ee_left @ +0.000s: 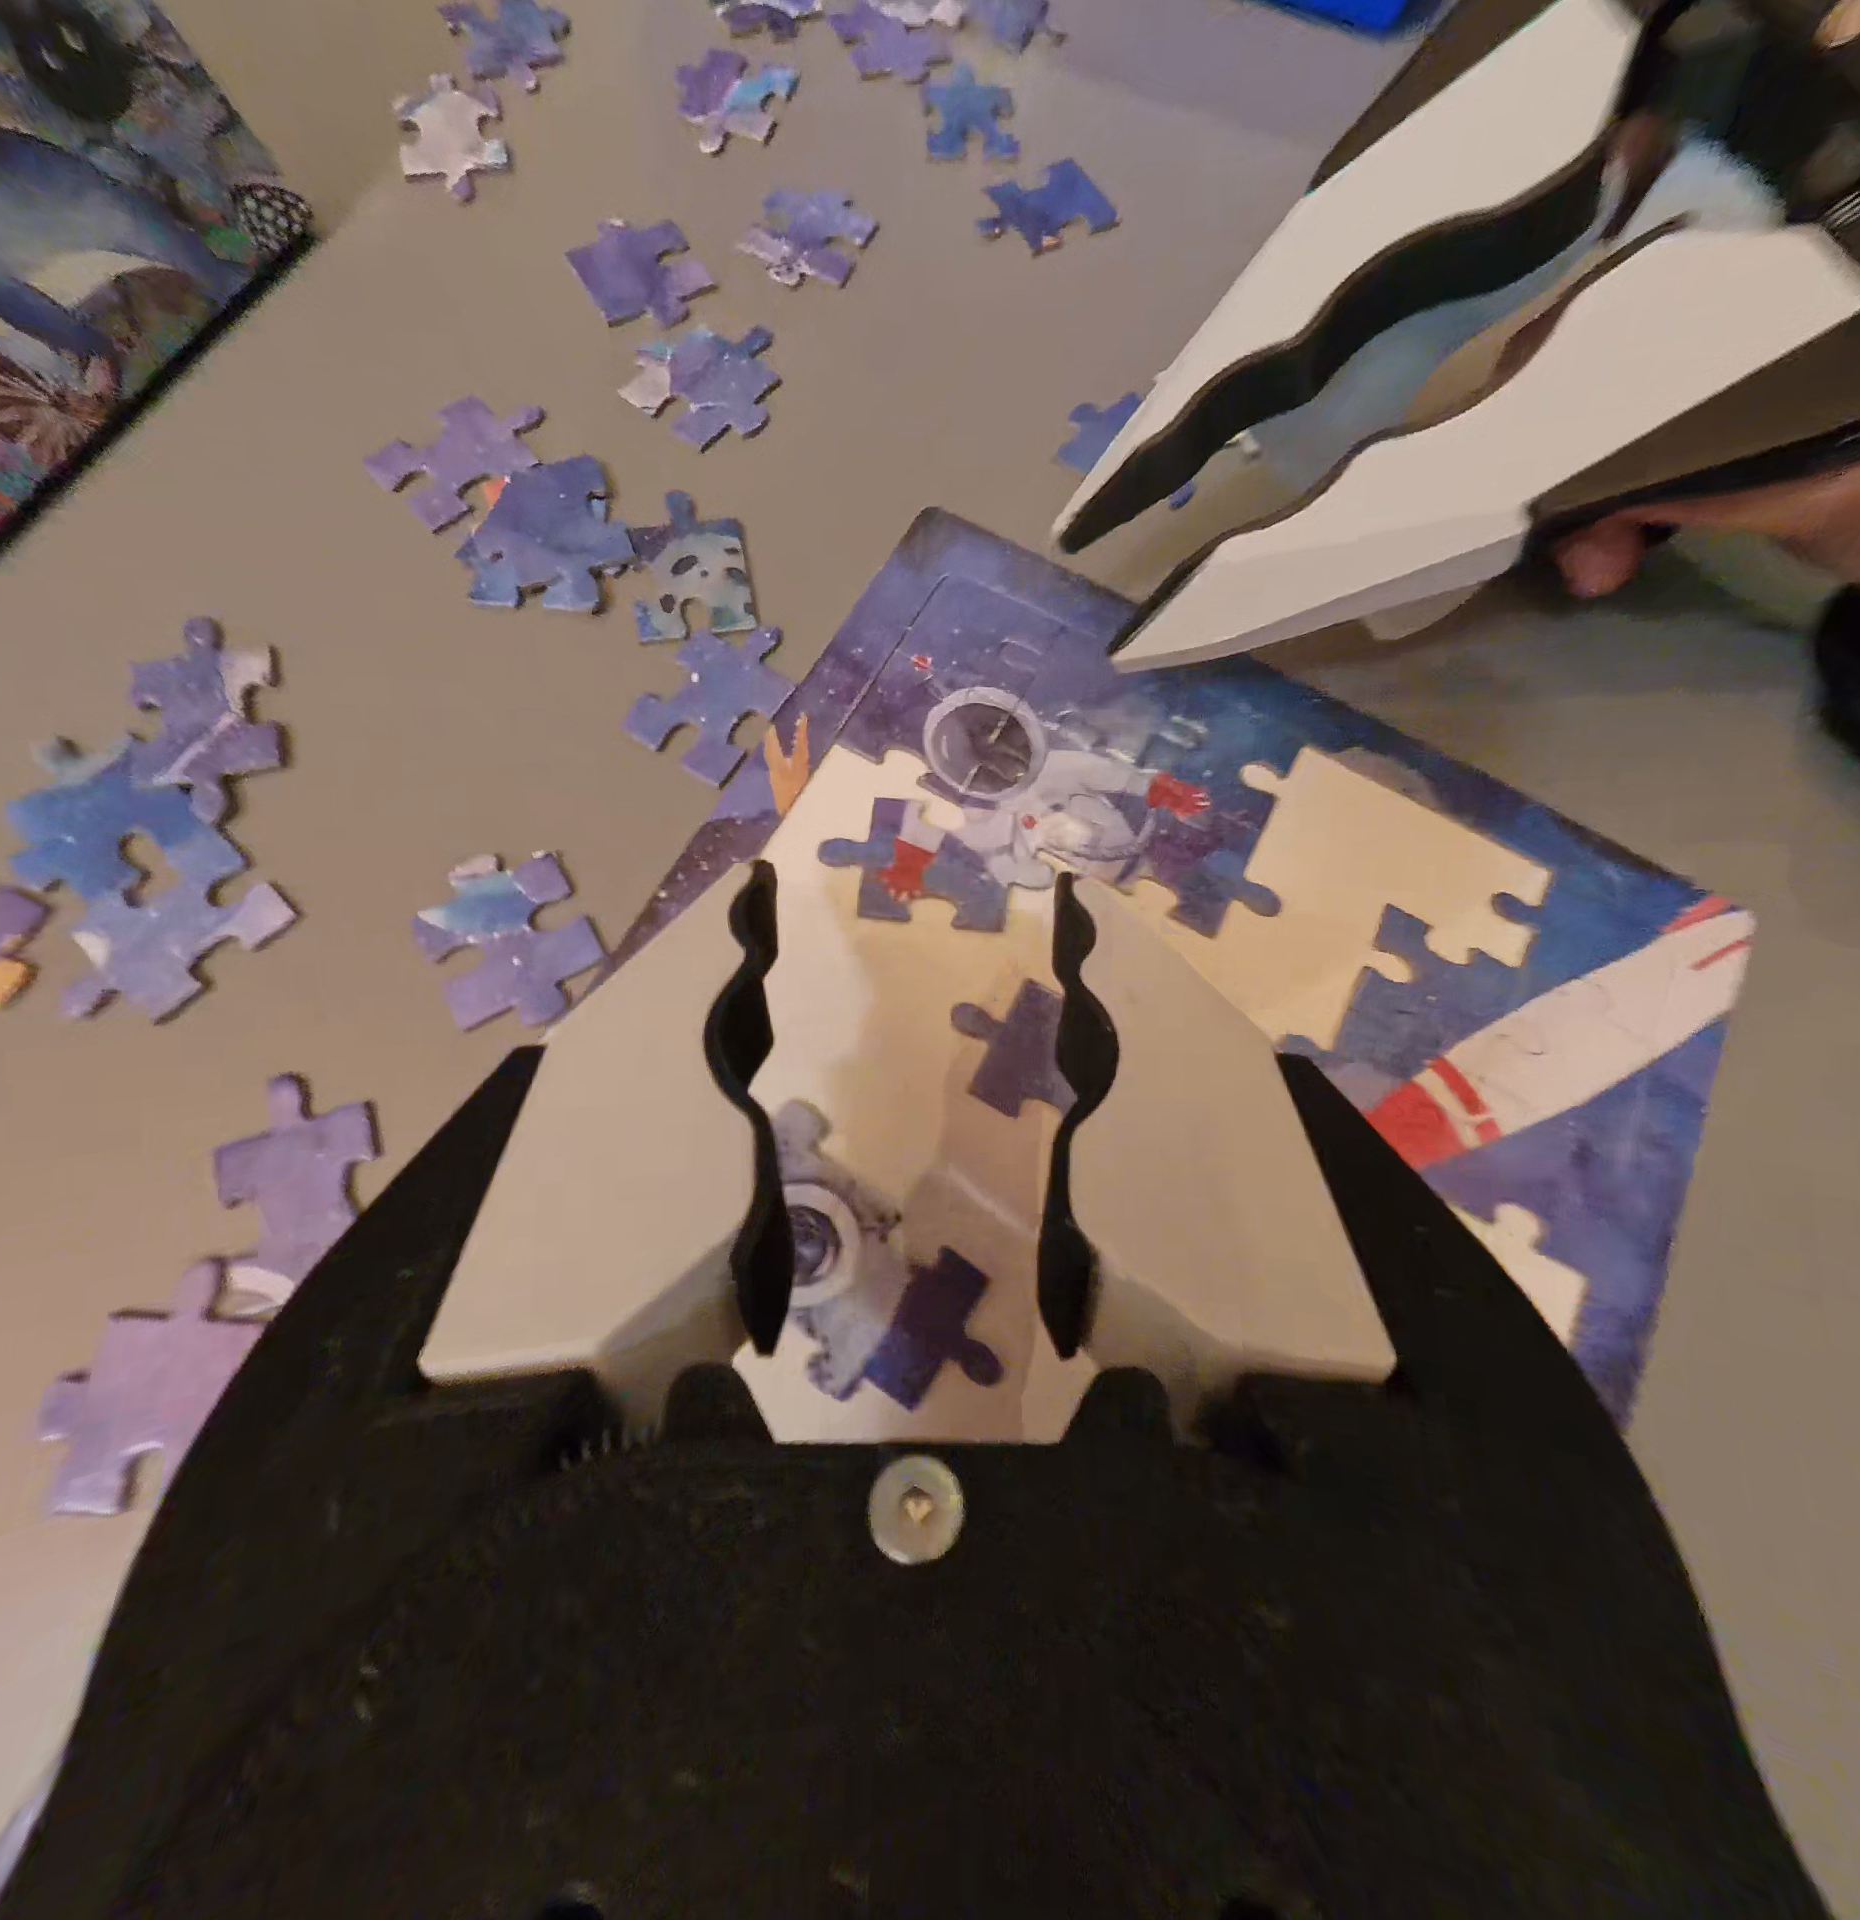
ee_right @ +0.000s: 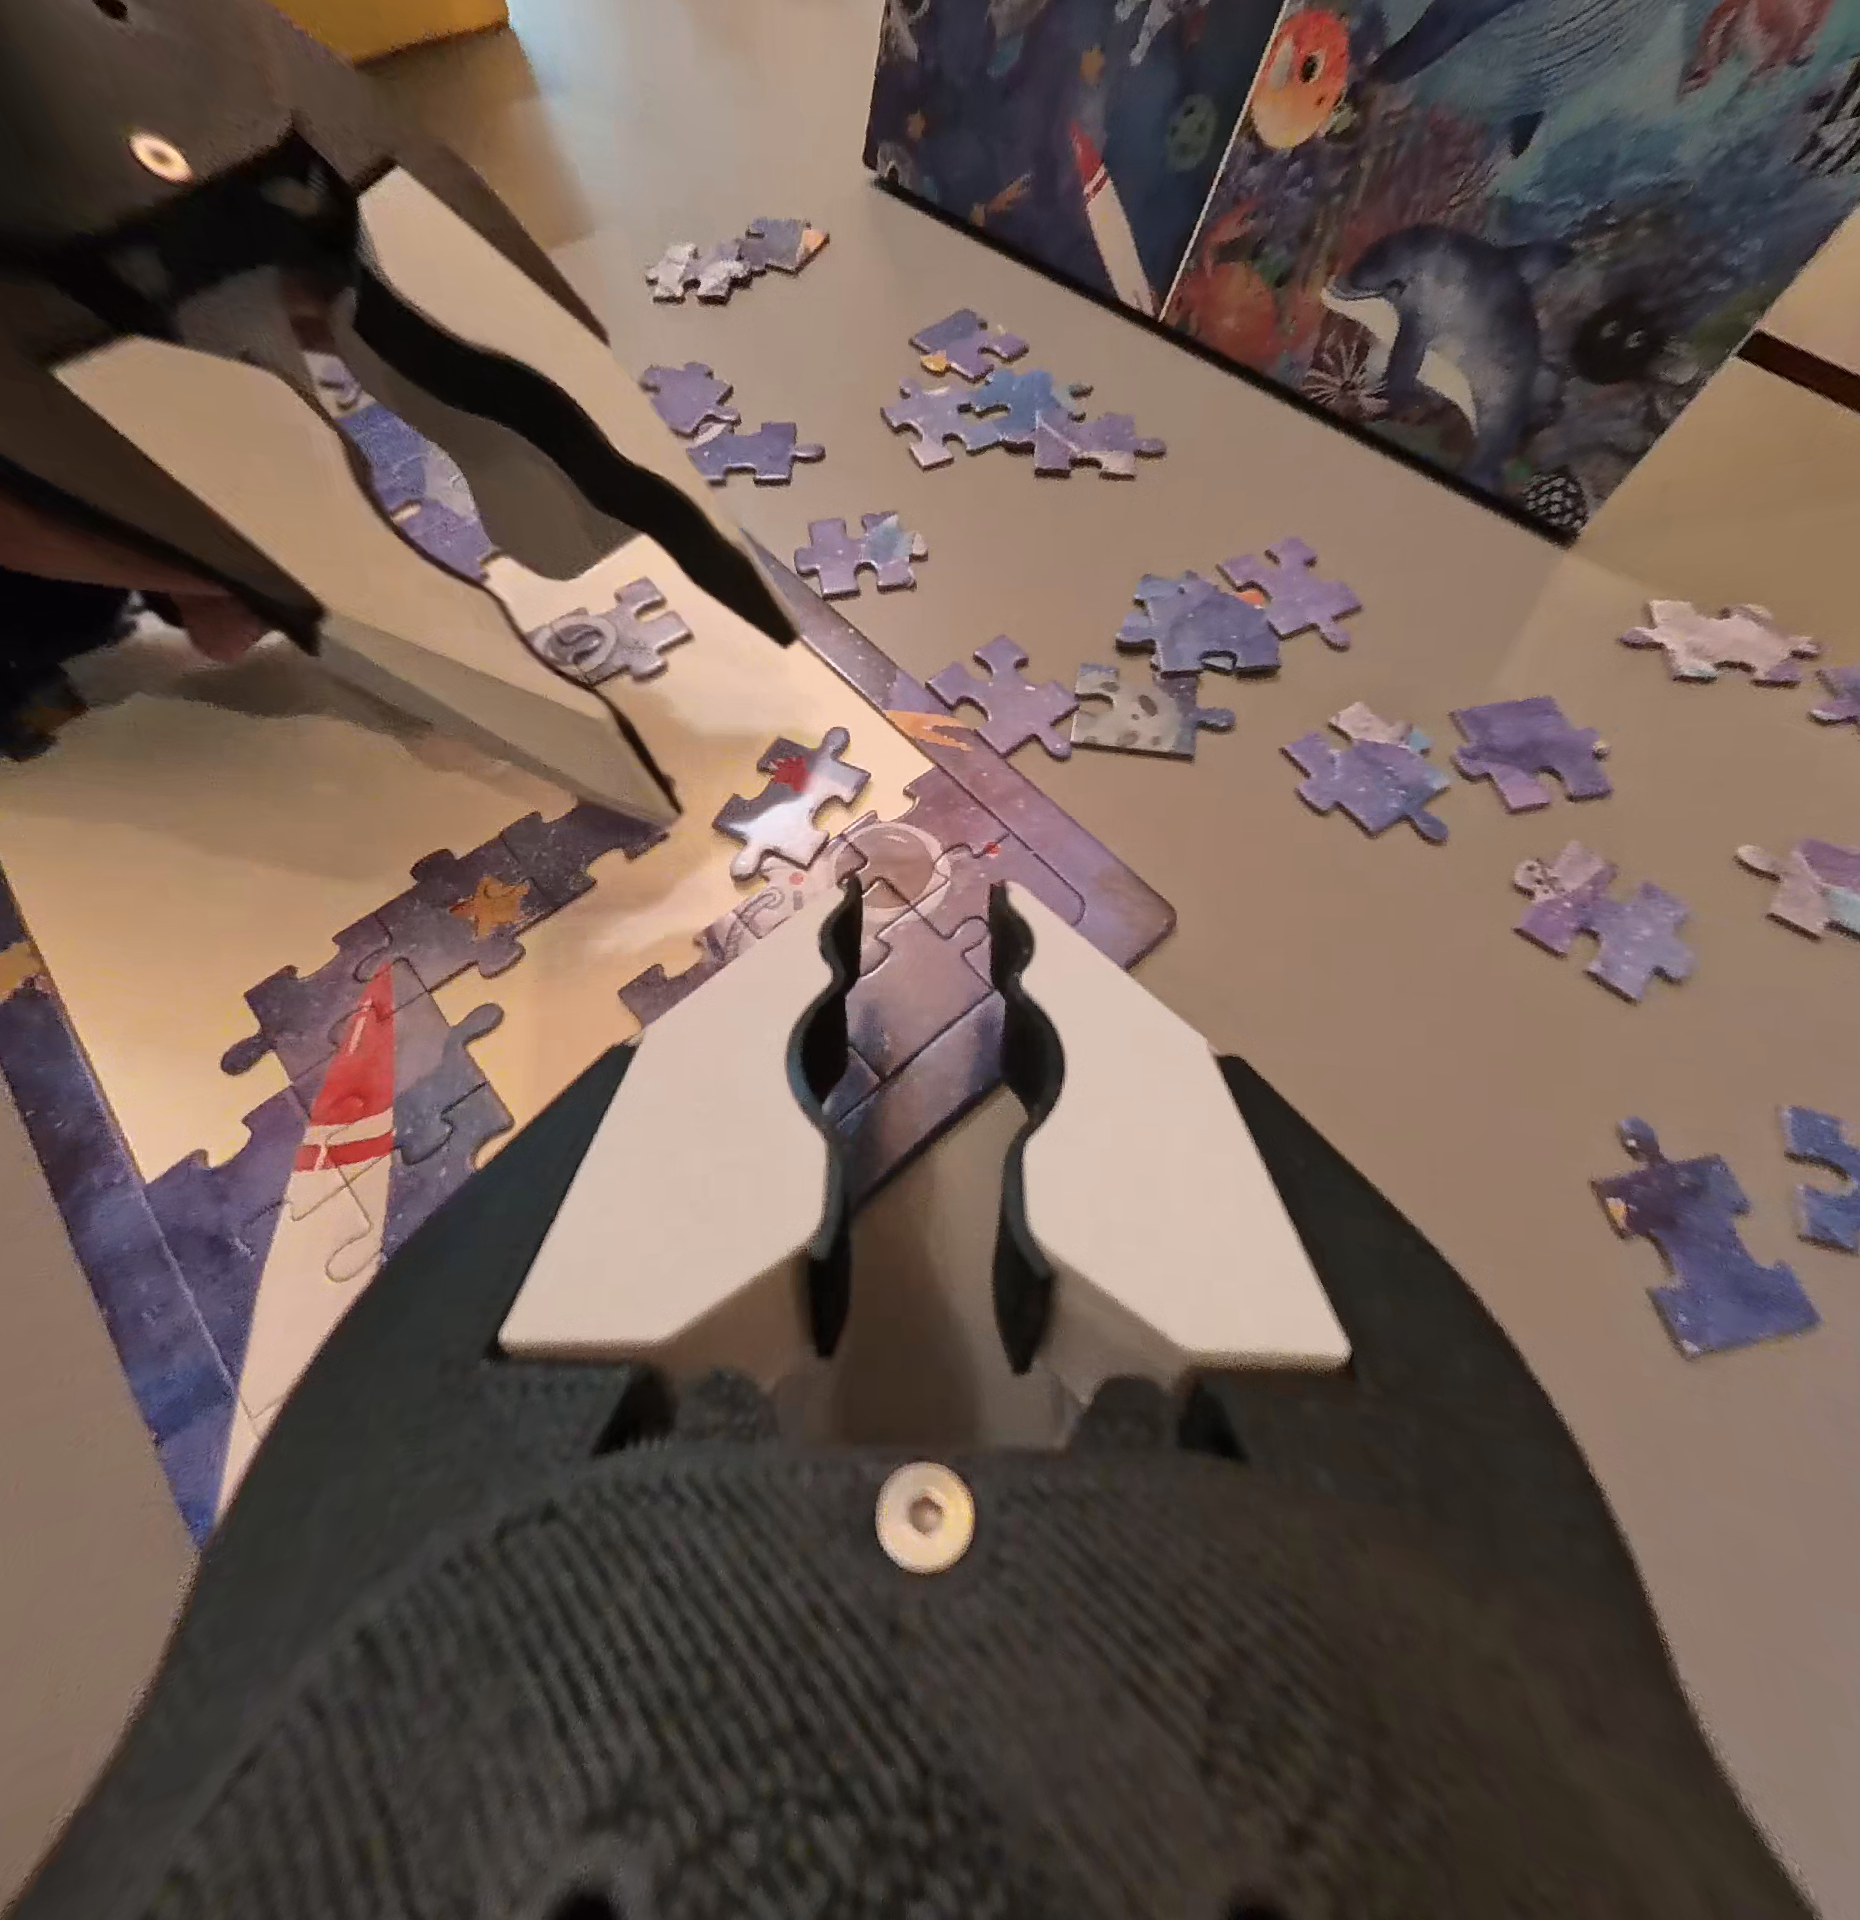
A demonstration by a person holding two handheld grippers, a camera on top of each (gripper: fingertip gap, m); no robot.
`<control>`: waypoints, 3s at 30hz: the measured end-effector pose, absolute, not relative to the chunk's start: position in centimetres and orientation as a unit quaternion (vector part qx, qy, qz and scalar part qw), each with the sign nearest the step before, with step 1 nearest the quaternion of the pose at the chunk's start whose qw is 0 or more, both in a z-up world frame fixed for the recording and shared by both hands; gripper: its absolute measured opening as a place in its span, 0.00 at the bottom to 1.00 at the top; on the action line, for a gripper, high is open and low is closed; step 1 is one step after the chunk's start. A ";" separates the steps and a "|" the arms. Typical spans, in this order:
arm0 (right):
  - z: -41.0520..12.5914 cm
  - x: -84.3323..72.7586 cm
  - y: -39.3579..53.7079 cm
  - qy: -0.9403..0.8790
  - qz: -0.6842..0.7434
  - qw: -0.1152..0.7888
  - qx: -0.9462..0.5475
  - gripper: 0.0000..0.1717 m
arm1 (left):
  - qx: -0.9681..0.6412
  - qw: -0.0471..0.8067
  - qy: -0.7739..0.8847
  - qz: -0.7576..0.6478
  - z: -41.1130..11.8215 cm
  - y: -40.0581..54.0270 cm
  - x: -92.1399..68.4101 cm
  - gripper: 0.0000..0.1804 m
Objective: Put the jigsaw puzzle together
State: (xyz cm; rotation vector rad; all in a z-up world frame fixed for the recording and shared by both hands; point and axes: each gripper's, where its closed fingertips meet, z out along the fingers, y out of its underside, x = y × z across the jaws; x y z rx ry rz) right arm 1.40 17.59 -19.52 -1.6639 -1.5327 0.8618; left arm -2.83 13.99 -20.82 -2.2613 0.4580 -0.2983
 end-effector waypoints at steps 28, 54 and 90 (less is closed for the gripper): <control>-22.1 1.8 17.3 -0.618 0.288 0.308 -0.663 0.12 | -0.892 0.331 0.285 -0.114 -22.6 13.7 -2.0 0.16; -22.2 1.7 17.3 -0.618 0.288 0.307 -0.664 0.11 | -0.848 0.305 0.411 -0.137 -22.7 13.0 -1.8 0.21; -22.1 0.6 14.9 -0.649 0.300 0.297 -0.632 0.08 | -0.837 0.345 0.404 -0.131 -21.9 13.4 -1.0 0.19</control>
